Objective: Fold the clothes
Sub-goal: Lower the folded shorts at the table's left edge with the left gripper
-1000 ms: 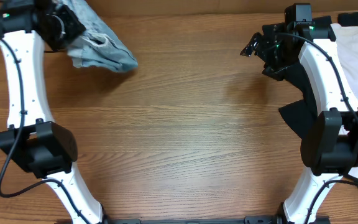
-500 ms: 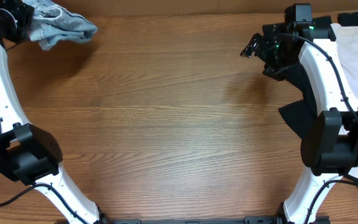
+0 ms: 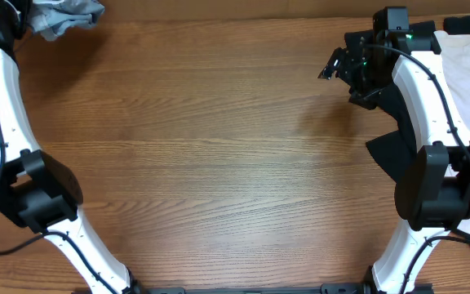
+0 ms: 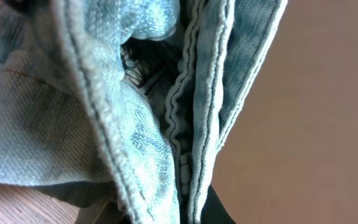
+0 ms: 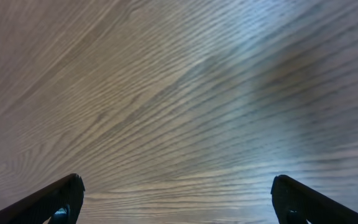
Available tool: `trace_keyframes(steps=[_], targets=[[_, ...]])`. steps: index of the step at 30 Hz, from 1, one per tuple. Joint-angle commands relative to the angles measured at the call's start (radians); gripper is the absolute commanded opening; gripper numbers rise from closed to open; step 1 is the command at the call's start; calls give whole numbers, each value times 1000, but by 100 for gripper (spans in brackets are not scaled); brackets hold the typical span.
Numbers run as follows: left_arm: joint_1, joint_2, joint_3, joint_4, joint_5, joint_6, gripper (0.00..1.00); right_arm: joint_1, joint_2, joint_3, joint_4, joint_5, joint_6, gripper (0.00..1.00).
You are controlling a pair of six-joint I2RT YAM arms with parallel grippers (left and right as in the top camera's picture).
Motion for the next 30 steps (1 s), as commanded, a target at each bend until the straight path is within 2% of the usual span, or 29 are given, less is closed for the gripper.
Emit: trace_keyframes(steps=[1, 11, 16, 21, 24, 25, 27, 28, 30], targets=[[-3, 62, 32, 39, -17, -38, 4, 0, -34, -5, -16, 48, -6, 100], [-2, 214, 32, -14, -21, -13, 4, 0, -34, -5, -50, 53, -5, 100], [3, 214, 32, -89, -32, 178, 4, 0, -34, -5, -52, 53, -5, 100], [31, 208, 32, -357, -37, 376, 4, 0, -34, -5, -45, 53, -5, 100], [50, 208, 32, -570, -87, 443, 6, 0, -34, -5, -37, 53, -5, 100], [55, 208, 32, -648, -137, 446, 10, 0, -34, -5, -34, 53, -5, 100], [62, 208, 32, -772, -248, 446, 51, 0, -34, -5, -28, 52, -5, 100], [66, 208, 32, -831, -317, 446, 61, 0, -34, -5, -25, 52, -5, 100], [70, 208, 32, -895, -419, 446, 67, 0, -34, -5, -18, 50, -5, 100]])
